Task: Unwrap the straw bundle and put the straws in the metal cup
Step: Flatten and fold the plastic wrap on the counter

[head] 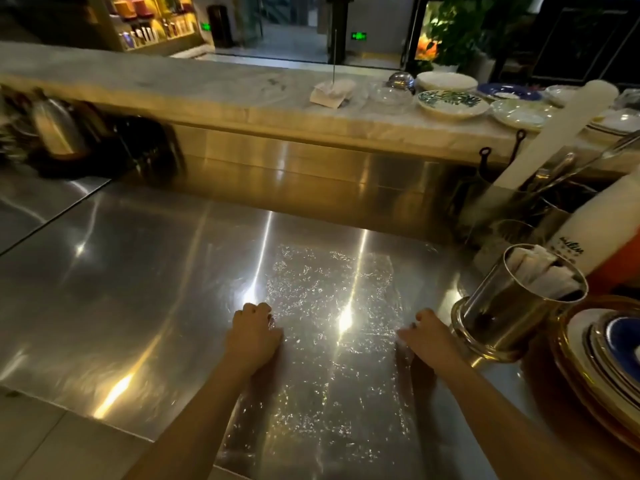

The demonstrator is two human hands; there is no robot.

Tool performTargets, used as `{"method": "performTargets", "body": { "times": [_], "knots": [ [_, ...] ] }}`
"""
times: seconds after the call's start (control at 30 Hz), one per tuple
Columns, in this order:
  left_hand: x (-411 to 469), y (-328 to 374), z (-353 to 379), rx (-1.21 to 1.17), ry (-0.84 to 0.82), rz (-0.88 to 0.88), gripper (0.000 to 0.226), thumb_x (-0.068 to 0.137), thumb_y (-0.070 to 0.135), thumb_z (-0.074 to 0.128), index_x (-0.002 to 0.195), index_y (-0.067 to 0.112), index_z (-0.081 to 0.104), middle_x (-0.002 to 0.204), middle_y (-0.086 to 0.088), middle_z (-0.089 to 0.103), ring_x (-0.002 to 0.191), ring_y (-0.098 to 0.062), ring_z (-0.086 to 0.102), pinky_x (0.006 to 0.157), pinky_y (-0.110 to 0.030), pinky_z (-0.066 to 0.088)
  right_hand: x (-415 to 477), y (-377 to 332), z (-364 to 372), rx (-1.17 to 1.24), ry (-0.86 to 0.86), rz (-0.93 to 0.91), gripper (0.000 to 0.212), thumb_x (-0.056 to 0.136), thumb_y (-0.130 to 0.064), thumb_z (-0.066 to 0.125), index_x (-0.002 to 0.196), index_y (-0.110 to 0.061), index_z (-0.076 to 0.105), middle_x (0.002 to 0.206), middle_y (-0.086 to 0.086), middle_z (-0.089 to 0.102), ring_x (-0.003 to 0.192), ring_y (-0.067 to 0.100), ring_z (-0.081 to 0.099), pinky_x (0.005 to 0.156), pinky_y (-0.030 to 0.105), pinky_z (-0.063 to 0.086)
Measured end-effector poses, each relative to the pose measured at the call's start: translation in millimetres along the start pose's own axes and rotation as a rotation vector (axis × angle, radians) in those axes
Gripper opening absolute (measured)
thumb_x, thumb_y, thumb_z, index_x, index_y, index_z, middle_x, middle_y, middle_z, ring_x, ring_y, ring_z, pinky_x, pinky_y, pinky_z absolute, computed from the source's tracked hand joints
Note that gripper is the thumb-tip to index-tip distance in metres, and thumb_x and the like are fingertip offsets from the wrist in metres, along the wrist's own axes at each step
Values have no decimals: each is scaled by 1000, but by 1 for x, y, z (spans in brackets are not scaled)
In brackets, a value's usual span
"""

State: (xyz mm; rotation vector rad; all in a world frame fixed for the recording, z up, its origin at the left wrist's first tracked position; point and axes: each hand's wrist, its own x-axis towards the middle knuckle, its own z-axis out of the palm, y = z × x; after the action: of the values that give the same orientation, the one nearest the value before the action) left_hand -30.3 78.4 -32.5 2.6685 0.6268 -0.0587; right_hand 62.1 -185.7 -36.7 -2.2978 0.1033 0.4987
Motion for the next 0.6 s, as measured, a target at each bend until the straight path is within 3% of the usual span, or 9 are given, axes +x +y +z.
{"method": "performTargets", "body": {
  "times": [0.13, 0.23, 0.3, 0.4, 0.47, 0.53, 0.6],
  "knots": [
    [-4, 9, 4, -98, -39, -129, 72, 74, 30, 73, 129, 6, 34, 129, -19, 43, 116, -34, 44, 93, -40, 42, 0, -2, 6, 42, -5, 57, 36, 78, -15, 64, 106, -5, 44, 79, 6, 58, 62, 14, 53, 49, 23, 39],
    [-4, 12, 4, -240, -61, -223, 83, 67, 24, 80, 129, 4, 27, 122, -21, 48, 104, -35, 52, 82, -39, 46, 1, -2, 10, 115, -38, 21, 9, 78, -8, 66, 81, -2, 61, 66, 9, 61, 50, 13, 50, 46, 21, 37],
    [-3, 11, 6, -352, -90, -280, 71, 69, 19, 79, 119, 4, 32, 96, -14, 58, 84, -29, 57, 64, -32, 46, 1, -3, 10, 223, -68, 35, 14, 80, -6, 63, 67, -6, 61, 55, 6, 57, 43, 13, 49, 40, 19, 37],
    [-1, 6, 6, -515, -123, -233, 23, 76, 15, 72, 83, 8, 51, 68, -7, 60, 63, -20, 57, 55, -27, 44, -2, -3, 2, 418, -87, 60, 11, 80, -1, 61, 70, -4, 66, 57, 9, 63, 48, 18, 56, 46, 22, 43],
    [2, 0, 3, -788, -151, -207, 25, 81, 9, 67, 59, 8, 54, 52, -4, 61, 41, -10, 53, 42, -18, 42, -4, 0, -6, 521, -102, 51, 9, 79, 0, 63, 72, -3, 68, 60, 12, 66, 54, 22, 60, 51, 25, 47],
    [4, -5, -4, -1032, -205, -209, 26, 82, 6, 64, 58, 6, 54, 48, -2, 51, 34, -6, 43, 37, -14, 37, -8, 2, -14, 571, -140, 22, 5, 78, -3, 64, 75, -3, 68, 56, 11, 65, 51, 20, 59, 47, 25, 46],
    [7, -9, -11, -1141, -265, -204, 17, 81, 4, 64, 66, 6, 56, 54, -4, 52, 39, -8, 47, 39, -17, 40, -12, 3, -20, 622, -203, 5, 6, 79, -5, 65, 82, -1, 66, 56, 10, 64, 48, 19, 57, 42, 23, 44]
  ]
}}
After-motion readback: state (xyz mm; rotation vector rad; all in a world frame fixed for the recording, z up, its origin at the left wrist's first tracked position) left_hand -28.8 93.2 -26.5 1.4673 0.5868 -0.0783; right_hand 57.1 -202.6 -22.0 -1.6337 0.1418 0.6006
